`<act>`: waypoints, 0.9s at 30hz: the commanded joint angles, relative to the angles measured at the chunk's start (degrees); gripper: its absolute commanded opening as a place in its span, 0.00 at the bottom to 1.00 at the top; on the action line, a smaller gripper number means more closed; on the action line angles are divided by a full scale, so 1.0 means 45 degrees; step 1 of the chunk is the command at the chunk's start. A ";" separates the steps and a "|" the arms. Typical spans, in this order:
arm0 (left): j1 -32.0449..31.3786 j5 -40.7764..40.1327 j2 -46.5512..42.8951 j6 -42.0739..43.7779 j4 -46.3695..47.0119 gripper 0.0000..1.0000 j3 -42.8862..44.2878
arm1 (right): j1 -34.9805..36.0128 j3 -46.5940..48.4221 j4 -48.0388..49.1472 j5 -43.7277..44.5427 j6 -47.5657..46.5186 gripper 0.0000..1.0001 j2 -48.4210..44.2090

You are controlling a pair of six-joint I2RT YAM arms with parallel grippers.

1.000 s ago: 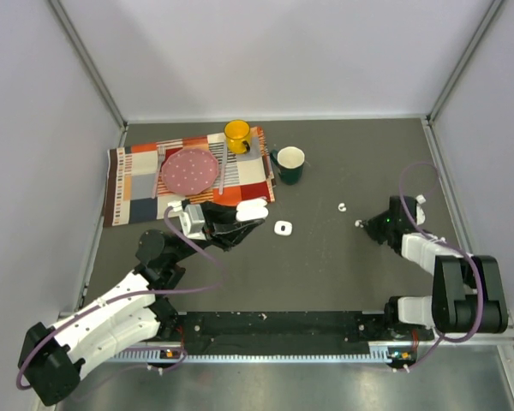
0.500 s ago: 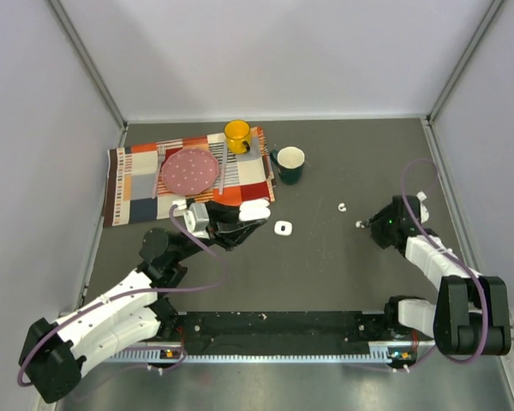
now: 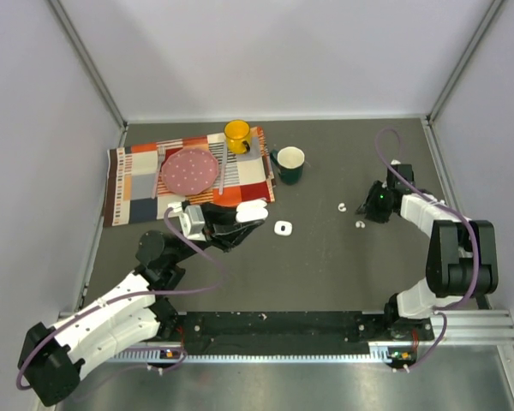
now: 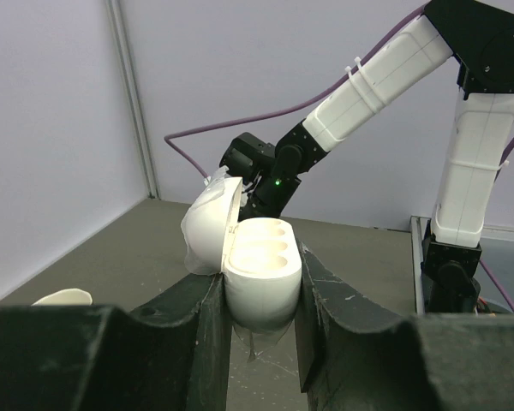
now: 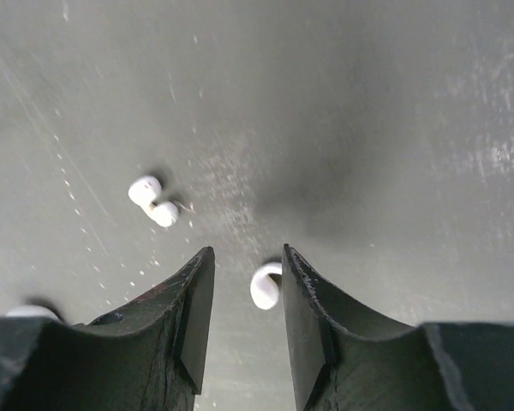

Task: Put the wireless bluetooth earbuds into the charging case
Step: Pick up the earbud from the center of the board.

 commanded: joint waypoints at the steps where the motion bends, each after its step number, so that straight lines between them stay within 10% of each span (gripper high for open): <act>1: 0.0042 -0.0101 -0.0327 -0.0069 0.0356 0.00 -0.0052 | -0.0116 0.0205 -0.0962 -0.0262 -0.1201 0.36 -0.0148; 27: 0.0042 -0.0081 -0.0289 -0.0108 0.0297 0.00 -0.0111 | -0.0116 -0.0673 -0.0711 -0.0905 -0.1065 0.24 0.0203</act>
